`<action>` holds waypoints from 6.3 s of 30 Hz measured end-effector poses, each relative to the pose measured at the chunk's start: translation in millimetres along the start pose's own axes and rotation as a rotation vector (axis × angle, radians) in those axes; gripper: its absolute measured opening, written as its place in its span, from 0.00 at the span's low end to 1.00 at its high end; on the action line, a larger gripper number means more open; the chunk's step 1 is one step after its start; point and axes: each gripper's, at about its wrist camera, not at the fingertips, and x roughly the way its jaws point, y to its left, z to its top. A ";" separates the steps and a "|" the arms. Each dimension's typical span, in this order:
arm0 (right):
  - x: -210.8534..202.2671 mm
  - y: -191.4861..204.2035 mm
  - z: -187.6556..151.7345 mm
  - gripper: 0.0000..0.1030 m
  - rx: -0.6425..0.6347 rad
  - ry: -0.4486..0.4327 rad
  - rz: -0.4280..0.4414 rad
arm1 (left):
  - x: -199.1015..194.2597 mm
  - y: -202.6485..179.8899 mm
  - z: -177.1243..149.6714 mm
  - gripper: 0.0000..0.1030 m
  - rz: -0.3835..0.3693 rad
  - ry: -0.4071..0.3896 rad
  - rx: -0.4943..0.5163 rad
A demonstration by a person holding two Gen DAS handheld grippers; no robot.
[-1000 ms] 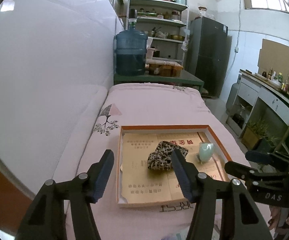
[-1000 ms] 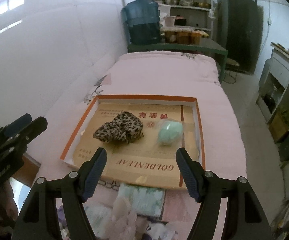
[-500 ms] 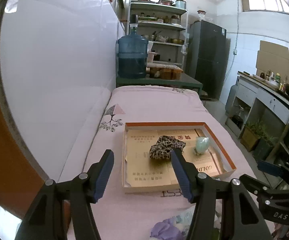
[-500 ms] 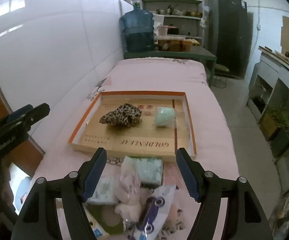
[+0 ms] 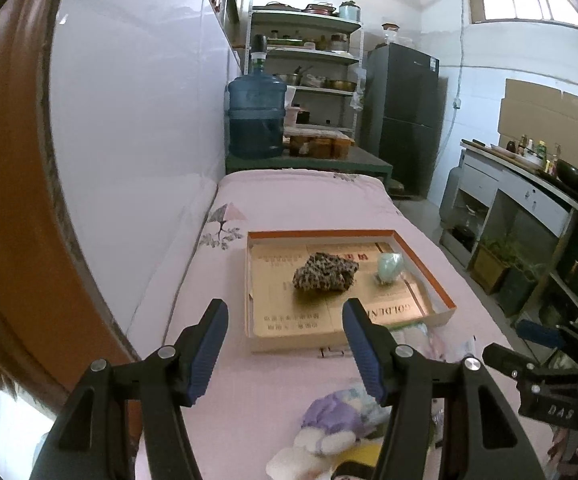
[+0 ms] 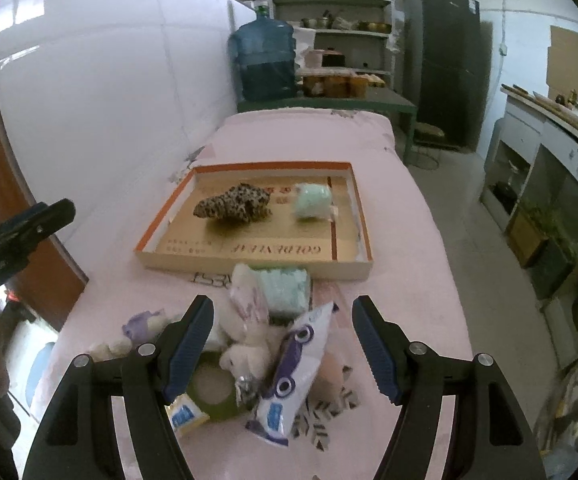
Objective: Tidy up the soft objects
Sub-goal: 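Withdraw both open grippers from the tray back toward the pile, then grasp the white plush bunny with the left gripper while the right gripper grasps the purple packet, then carry the bunny and the purple packet over the tray and lower them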
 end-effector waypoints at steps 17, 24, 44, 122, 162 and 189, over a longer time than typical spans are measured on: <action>13.0 -2.6 -42.4 0.71 0.007 0.055 -0.030 | 2.3 -1.3 -53.7 0.58 -0.058 0.063 0.010; 25.0 -9.5 -47.1 0.71 0.044 0.078 -0.033 | 6.5 -0.9 -70.0 0.58 -0.102 0.090 0.021; 47.4 -16.2 -51.7 0.66 0.097 0.116 0.010 | 37.7 -4.7 -101.2 0.50 -0.174 0.182 0.027; 86.6 -3.0 127.4 0.12 0.034 -0.091 0.209 | 111.1 1.4 69.7 0.23 -0.121 0.010 -0.053; 209.1 -24.4 150.8 0.12 0.157 0.067 0.261 | 229.6 5.6 71.7 0.23 -0.023 0.156 -0.057; 246.6 -25.2 143.6 0.15 0.138 0.140 0.224 | 261.5 3.4 54.0 0.23 -0.014 0.205 -0.021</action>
